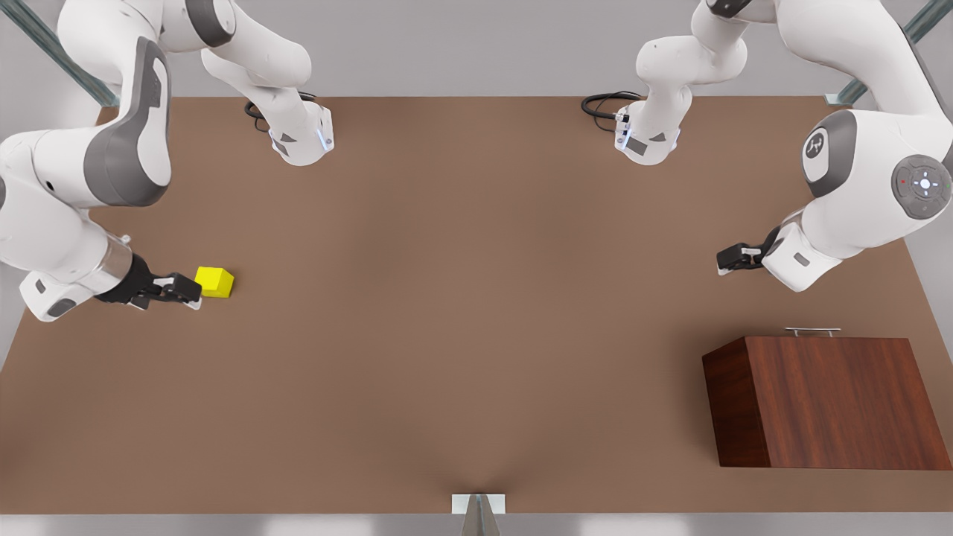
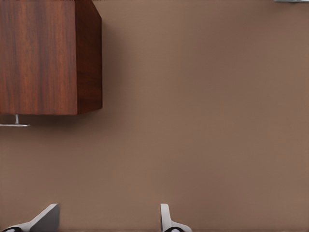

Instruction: Open the drawer with left arm, place the square in the middle with right arm, and place the square in the drawer with left arm

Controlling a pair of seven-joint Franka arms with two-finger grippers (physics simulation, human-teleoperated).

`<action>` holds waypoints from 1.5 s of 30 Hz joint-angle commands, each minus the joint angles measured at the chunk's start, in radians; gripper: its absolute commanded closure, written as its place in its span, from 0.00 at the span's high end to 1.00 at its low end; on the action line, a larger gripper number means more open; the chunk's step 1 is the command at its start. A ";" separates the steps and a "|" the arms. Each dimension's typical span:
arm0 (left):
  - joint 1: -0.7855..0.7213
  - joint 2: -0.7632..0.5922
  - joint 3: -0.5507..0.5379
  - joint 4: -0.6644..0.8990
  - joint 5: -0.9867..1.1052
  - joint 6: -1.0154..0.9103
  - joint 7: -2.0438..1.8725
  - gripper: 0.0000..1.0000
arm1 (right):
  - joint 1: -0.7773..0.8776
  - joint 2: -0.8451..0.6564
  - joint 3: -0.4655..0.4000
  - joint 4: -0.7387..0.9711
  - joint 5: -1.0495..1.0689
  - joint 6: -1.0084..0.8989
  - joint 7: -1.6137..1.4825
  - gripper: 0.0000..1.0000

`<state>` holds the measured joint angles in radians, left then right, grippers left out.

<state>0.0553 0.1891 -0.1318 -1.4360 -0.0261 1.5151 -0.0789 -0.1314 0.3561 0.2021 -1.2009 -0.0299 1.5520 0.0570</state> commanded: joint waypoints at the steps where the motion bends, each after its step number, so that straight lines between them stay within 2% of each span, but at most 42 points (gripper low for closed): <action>1: 0.000 0.000 0.001 -0.001 0.009 0.000 -0.001 1.00 | 0.004 0.003 0.000 0.000 0.001 -0.004 -0.011 1.00; 2: 0.000 0.000 0.038 -0.024 0.011 -0.015 -0.016 1.00 | 0.003 0.000 0.000 -0.003 -0.001 -0.053 -0.019 1.00; 3: 0.000 -0.031 0.083 -0.115 0.012 -0.024 -0.090 1.00 | 0.001 0.000 -0.001 -0.003 -0.001 -0.050 -0.020 1.00; 4: 0.000 -0.055 0.113 -0.222 0.012 0.103 -0.397 1.00 | 0.003 0.001 -0.001 -0.005 0.001 -0.041 -0.019 1.00; 5: 0.000 -0.120 0.188 -0.360 0.014 0.238 -0.536 1.00 | 0.003 0.000 -0.001 -0.026 -0.001 -0.012 -0.019 1.00; 7: 0.000 -0.165 0.291 -0.517 0.005 0.462 -0.640 1.00 | -0.007 0.001 0.000 -0.046 0.001 0.016 -0.019 1.00; 8: 0.000 -0.166 0.293 -0.644 0.006 0.710 -0.835 1.00 | -0.007 0.001 -0.001 -0.048 0.001 0.016 -0.019 1.00; 9: 0.000 -0.163 0.293 -0.710 0.005 0.847 -0.907 1.00 | -0.007 0.001 -0.001 -0.052 0.001 0.022 -0.019 1.00; 12: 0.000 -0.168 0.333 -0.807 0.003 1.039 -0.937 1.00 | -0.007 -0.005 -0.001 -0.085 0.001 0.040 -0.019 1.00; 15: 0.001 -0.152 0.334 -0.820 -0.002 1.097 -0.940 1.00 | -0.008 -0.043 -0.001 -0.206 -0.001 0.077 -0.019 1.00; 17: 0.001 -0.108 0.334 -0.816 -0.002 1.145 -0.938 1.00 | -0.011 -0.176 -0.004 -0.509 -0.002 0.308 -0.019 1.00; 20: 0.003 -0.079 0.334 -0.811 -0.002 1.180 -0.938 1.00 | -0.010 -0.278 -0.007 -0.798 -0.002 0.479 0.047 1.00; 23: 0.009 -0.077 0.334 -0.811 0.000 1.183 -0.938 1.00 | -0.025 -0.324 -0.010 -0.940 -0.001 0.504 0.147 1.00; 29: 0.049 -0.054 0.334 -0.797 -0.002 1.185 -0.937 1.00 | -0.131 -0.333 -0.012 -1.003 -0.012 0.523 0.150 1.00; 33: 0.116 -0.048 0.334 -0.797 0.009 1.183 -0.924 1.00 | -0.247 -0.287 -0.012 -1.020 -0.013 0.579 0.054 1.00; 39: 0.164 0.033 0.334 -0.719 0.012 1.183 -0.923 1.00 | -0.312 -0.214 -0.012 -1.046 -0.016 0.677 -0.017 1.00; 45: 0.164 0.055 0.334 -0.719 0.009 1.211 -0.923 1.00 | -0.353 -0.129 -0.016 -1.039 -0.174 0.726 -0.022 1.00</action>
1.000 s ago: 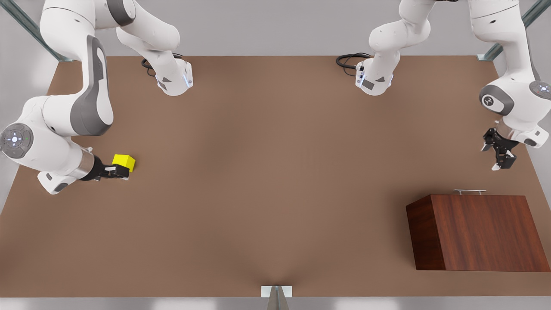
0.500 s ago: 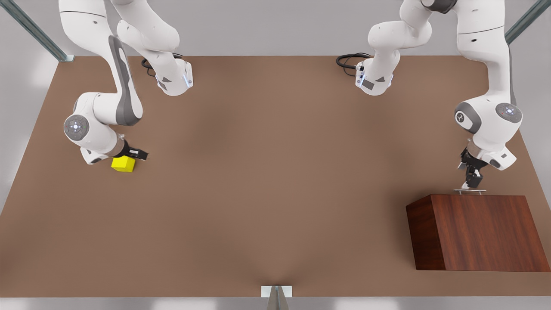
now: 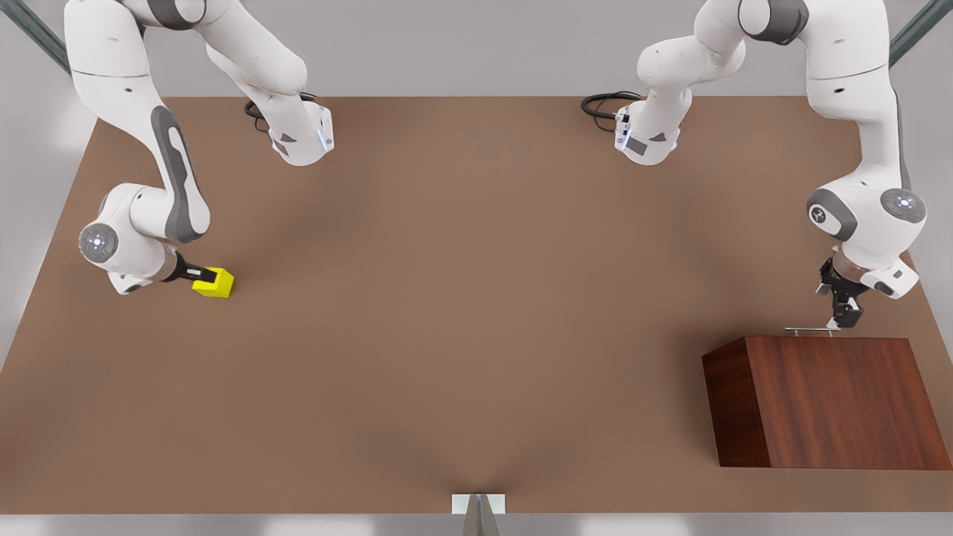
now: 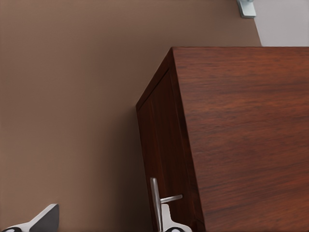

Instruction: Open the drawer with left arm, place the square in the middle with right arm, and place the square in the drawer with left arm

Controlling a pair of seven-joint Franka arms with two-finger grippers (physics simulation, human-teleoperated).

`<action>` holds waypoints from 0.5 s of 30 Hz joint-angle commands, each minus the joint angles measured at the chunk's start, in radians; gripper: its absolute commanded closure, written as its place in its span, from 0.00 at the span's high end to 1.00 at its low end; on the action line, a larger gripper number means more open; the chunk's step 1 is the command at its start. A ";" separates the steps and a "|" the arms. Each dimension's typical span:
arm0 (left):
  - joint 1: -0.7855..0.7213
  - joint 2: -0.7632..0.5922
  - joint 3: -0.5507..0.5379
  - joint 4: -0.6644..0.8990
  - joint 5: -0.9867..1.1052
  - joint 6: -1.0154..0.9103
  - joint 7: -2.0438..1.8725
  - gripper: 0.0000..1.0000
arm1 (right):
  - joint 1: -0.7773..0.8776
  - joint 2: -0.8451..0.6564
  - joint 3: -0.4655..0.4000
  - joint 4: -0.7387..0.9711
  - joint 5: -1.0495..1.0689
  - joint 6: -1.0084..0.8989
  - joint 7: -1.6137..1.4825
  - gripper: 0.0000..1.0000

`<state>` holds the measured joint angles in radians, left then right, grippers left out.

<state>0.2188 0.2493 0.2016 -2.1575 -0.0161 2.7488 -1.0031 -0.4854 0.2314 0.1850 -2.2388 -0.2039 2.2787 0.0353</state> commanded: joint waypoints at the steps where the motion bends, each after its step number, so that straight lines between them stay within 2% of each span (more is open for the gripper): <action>1: 0.001 0.008 -0.001 -0.001 -0.005 0.011 0.000 1.00 | 0.001 0.011 0.001 0.001 0.000 0.002 0.000 1.00; 5: 0.001 0.030 -0.001 -0.002 -0.007 0.054 0.000 1.00 | 0.002 0.051 0.001 0.004 0.005 0.070 0.003 1.00; 15: 0.001 0.034 -0.011 -0.012 -0.005 0.045 -0.002 1.00 | 0.005 0.085 0.001 0.002 0.000 0.071 0.003 1.00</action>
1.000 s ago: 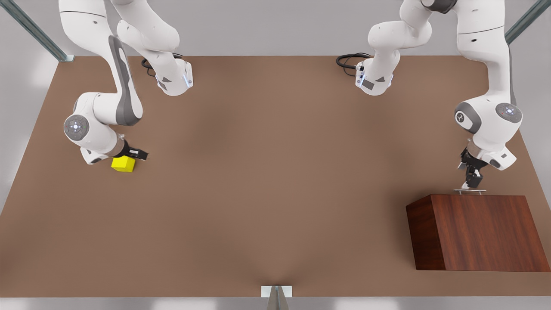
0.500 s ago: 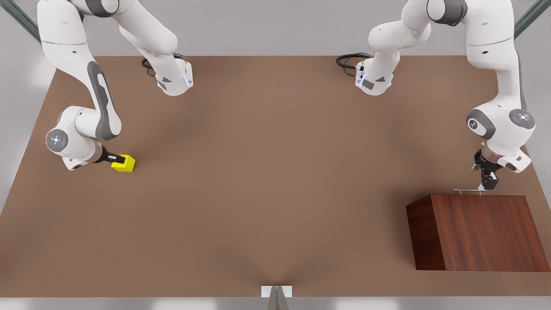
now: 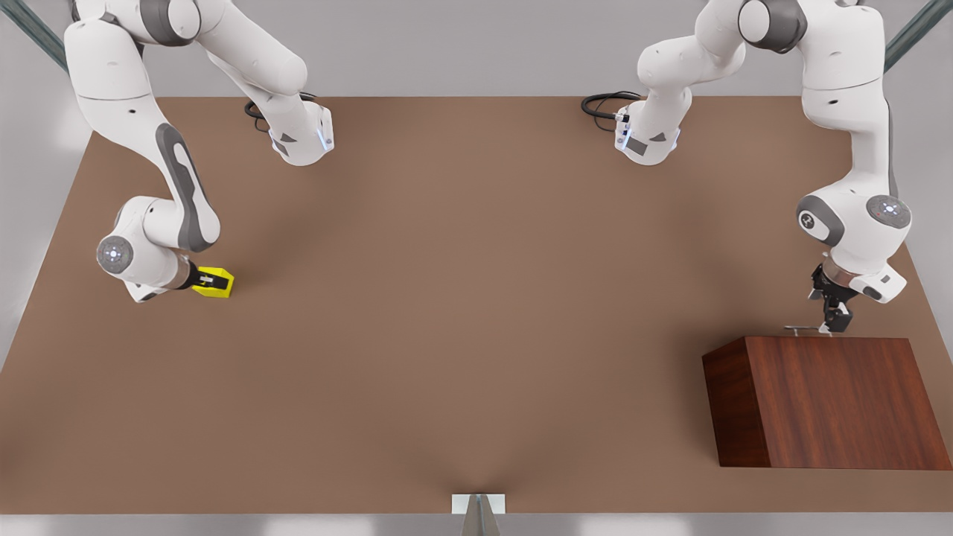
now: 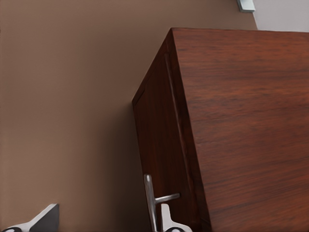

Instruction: Open the drawer with left arm, place the square in the middle with right arm, and place the square in the drawer with left arm

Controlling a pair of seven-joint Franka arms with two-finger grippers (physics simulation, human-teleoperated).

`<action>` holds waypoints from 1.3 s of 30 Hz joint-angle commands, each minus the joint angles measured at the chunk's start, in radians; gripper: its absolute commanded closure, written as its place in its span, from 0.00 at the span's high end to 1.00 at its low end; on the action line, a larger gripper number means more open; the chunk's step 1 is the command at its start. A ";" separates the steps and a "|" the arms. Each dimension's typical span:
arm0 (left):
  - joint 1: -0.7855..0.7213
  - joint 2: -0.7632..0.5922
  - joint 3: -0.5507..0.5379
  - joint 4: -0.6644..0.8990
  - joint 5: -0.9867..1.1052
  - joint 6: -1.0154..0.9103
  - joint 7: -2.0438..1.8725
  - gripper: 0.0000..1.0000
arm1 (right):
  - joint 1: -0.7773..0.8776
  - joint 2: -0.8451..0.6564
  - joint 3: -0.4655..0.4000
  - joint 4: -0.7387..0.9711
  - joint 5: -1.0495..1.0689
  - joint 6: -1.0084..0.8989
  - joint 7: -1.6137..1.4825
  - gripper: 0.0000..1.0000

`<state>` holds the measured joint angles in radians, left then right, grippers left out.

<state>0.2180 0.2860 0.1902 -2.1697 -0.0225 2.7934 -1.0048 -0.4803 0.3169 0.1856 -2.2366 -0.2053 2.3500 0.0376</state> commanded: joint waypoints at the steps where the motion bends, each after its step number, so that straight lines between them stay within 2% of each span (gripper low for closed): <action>1: 0.000 0.001 0.000 0.001 -0.001 0.000 0.000 1.00 | 0.000 0.004 0.000 0.000 0.000 0.000 -0.002 1.00; 10: -0.002 -0.053 0.000 -0.041 -0.001 -0.084 0.000 1.00 | -0.017 0.051 -0.003 0.009 -0.002 0.066 -0.088 1.00; 21: -0.002 -0.099 0.002 -0.048 0.007 -0.215 0.006 1.00 | -0.011 0.073 -0.003 0.021 -0.002 0.068 -0.087 0.94; 23: -0.002 -0.111 0.003 -0.050 0.007 -0.235 0.006 1.00 | -0.011 0.073 -0.003 0.021 -0.003 0.072 -0.088 0.87; 24: -0.002 -0.123 0.003 -0.053 0.009 -0.250 0.006 1.00 | -0.011 0.073 -0.003 0.023 -0.014 0.072 -0.088 0.63; 25: -0.002 -0.125 0.003 -0.058 0.019 -0.250 0.006 1.00 | -0.011 0.074 -0.003 0.023 -0.014 0.072 -0.088 0.54; 34: -0.002 -0.157 0.009 -0.088 0.022 -0.296 0.006 1.00 | 0.011 0.042 0.017 0.044 -0.014 0.040 -0.065 0.55; 36: -0.002 -0.160 0.012 -0.088 0.024 -0.313 0.008 1.00 | 0.086 0.027 0.018 0.146 -0.006 -0.109 0.005 0.55; 39: -0.002 -0.169 0.014 -0.088 0.044 -0.334 0.006 1.00 | 0.201 0.030 0.018 0.253 -0.003 -0.178 0.122 0.55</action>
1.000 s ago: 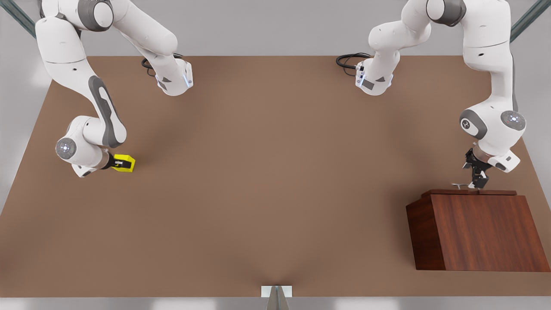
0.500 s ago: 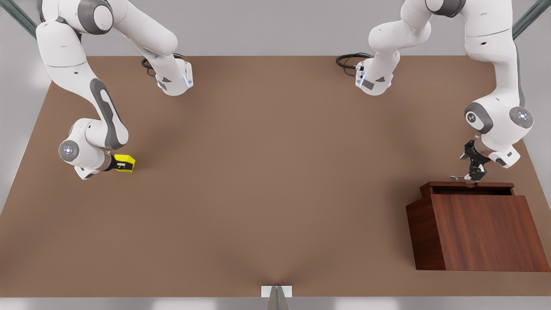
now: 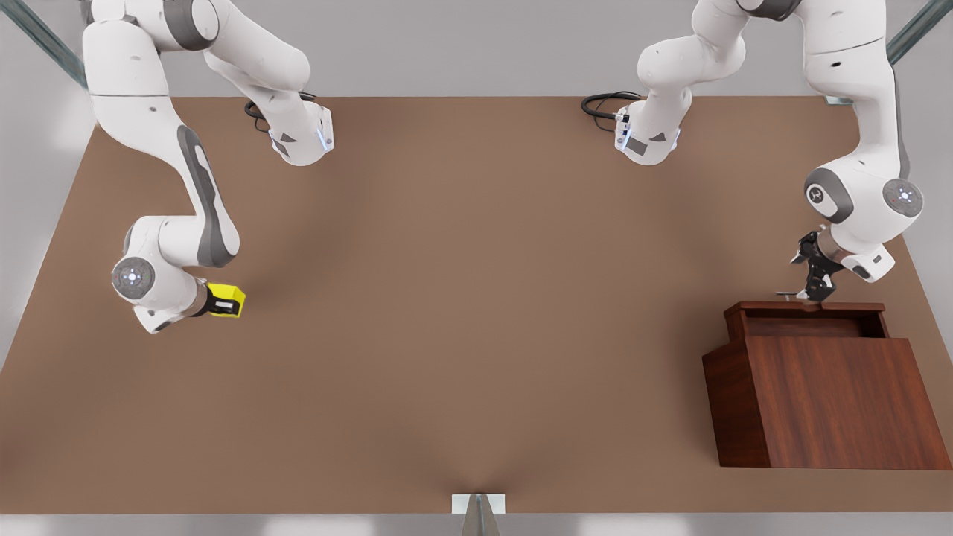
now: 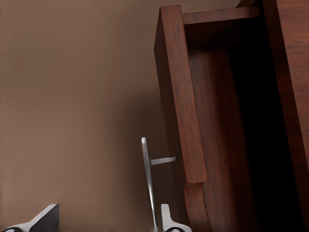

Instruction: Open the drawer with left arm, place the square in the middle with right arm, and place the square in the drawer with left arm

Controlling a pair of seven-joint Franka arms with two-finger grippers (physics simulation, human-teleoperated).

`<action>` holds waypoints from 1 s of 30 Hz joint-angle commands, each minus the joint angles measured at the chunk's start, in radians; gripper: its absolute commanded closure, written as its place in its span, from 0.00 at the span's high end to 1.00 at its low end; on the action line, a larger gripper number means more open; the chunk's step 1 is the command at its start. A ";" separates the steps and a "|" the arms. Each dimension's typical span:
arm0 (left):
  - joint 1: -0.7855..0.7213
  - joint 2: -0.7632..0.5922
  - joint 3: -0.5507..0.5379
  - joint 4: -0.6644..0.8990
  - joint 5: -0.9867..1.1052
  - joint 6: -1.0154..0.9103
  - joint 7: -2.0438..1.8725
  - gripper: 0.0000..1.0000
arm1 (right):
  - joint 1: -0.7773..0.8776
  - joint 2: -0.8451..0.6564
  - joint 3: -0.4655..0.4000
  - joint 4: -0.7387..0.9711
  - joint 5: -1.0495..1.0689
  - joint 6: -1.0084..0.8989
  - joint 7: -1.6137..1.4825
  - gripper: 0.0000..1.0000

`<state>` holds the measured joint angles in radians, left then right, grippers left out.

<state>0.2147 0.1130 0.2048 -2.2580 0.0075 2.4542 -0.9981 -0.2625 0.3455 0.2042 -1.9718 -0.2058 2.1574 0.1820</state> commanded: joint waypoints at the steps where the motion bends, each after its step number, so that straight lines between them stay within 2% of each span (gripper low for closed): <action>1: 0.002 -0.004 0.008 0.002 0.014 -0.007 0.000 1.00 | 0.012 -0.002 0.001 0.014 -0.001 -0.024 0.022 0.55; 3: 0.002 -0.016 0.013 0.000 0.026 -0.029 0.000 1.00 | 0.035 0.004 0.089 0.136 0.046 -0.149 0.134 0.55; 5: 0.002 -0.016 0.013 0.000 0.026 -0.030 0.000 1.00 | 0.077 0.015 0.181 0.232 0.069 -0.174 0.303 0.55; 8: 0.002 -0.010 0.013 0.000 0.026 -0.026 0.000 1.00 | 0.287 0.173 0.181 0.537 0.077 -0.320 0.640 0.55; 12: 0.002 -0.007 0.013 -0.003 0.026 -0.034 0.000 1.00 | 0.566 0.395 0.182 0.841 0.091 -0.318 1.070 0.55; 15: 0.003 -0.010 0.013 -0.003 0.026 -0.050 0.000 1.00 | 0.756 0.535 0.179 0.999 0.172 -0.268 1.232 0.55; 18: 0.003 -0.016 0.025 -0.003 0.029 -0.080 0.000 1.00 | 0.873 0.604 0.159 1.028 0.167 -0.245 1.238 0.55; 19: 0.003 -0.016 0.025 -0.003 0.029 -0.080 0.000 1.00 | 0.927 0.621 0.103 1.044 0.167 -0.238 1.269 0.55; 21: 0.003 -0.016 0.025 -0.003 0.029 -0.090 0.000 1.00 | 0.957 0.649 0.072 1.054 0.164 -0.209 1.412 0.55; 23: 0.003 -0.016 0.025 -0.003 0.029 -0.092 0.000 1.00 | 1.023 0.675 0.001 1.054 0.152 -0.153 1.542 0.55; 26: 0.003 -0.021 0.025 -0.003 0.029 -0.101 0.000 1.00 | 1.023 0.696 0.001 1.053 0.152 -0.122 1.709 0.55; 30: 0.003 -0.032 0.025 -0.003 0.029 -0.136 0.001 1.00 | 1.020 0.708 0.000 1.030 0.149 -0.105 1.717 0.56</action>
<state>0.2176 0.0797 0.2305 -2.2611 0.0365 2.3081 -0.9971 0.7587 1.0541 0.2041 -0.9543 -0.0714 2.0550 1.8944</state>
